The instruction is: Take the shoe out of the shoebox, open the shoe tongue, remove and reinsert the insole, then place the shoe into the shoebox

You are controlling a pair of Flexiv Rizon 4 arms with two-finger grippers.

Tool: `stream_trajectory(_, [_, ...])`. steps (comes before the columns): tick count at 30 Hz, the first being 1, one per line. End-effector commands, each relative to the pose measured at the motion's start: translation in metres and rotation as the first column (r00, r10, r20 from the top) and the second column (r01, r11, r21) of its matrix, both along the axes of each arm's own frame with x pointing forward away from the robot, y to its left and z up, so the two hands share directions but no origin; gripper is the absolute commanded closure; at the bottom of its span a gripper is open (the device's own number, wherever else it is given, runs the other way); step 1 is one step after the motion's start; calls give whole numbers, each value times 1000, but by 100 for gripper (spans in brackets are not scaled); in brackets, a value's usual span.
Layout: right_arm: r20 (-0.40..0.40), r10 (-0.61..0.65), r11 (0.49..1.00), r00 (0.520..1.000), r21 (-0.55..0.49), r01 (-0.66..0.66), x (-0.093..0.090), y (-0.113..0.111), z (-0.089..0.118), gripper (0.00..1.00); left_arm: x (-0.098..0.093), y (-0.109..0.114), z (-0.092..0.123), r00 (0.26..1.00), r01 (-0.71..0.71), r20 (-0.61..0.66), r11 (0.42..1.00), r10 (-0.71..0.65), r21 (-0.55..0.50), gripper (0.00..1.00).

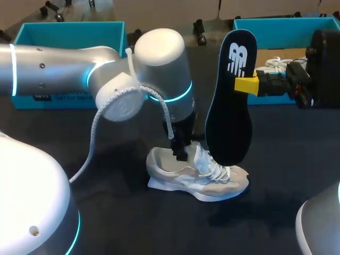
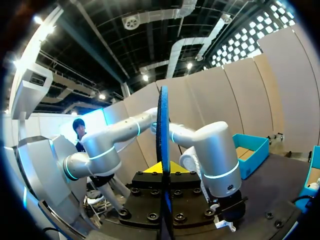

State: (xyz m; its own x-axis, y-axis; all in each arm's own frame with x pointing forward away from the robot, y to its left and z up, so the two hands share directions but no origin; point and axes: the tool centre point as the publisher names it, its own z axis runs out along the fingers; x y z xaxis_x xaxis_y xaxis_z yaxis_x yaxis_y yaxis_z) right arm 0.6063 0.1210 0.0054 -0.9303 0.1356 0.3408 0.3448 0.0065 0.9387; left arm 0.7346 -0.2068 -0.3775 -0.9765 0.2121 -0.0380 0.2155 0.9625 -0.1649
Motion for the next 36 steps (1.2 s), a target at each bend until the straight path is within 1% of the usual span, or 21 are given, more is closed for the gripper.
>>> stream_trajectory(1, [0,-10,1000,1000,1,10,-7,-2,-2,100,1,-3,-6,1000,5,-1,1000,-5,9,100])
stream_trajectory(7, [0,-10,1000,1000,1,10,-7,-2,-2,100,0,1,-5,1000,20,12,1000,-20,10,100])
stream_trajectory(11, [0,-10,1000,1000,1,10,-7,-2,-2,100,-2,2,0,999,31,25,999,-31,17,100])
stream_trajectory(22, [0,-10,1000,1000,1,10,-7,-2,-2,100,2,15,40,996,79,48,997,-78,-14,100])
stream_trajectory(23, [0,-10,1000,1000,1,10,-7,-2,-2,100,2,16,44,994,103,38,994,-102,-28,100])
stream_trajectory(25, [0,-10,1000,1000,1,10,-7,-2,-2,100,1,19,50,988,148,57,988,-146,-33,100])
stream_trajectory(30, [0,-10,1000,1000,1,10,-7,-2,-2,100,-5,31,63,946,316,91,947,-311,-56,100])
stream_trajectory(34, [0,-10,1000,1000,1,10,-7,-2,-2,100,-15,41,72,877,460,177,887,-447,-36,100])
stream_trajectory(36, [0,-10,1000,1000,1,10,-7,-2,-2,100,-21,48,76,818,549,217,835,-533,-22,100])
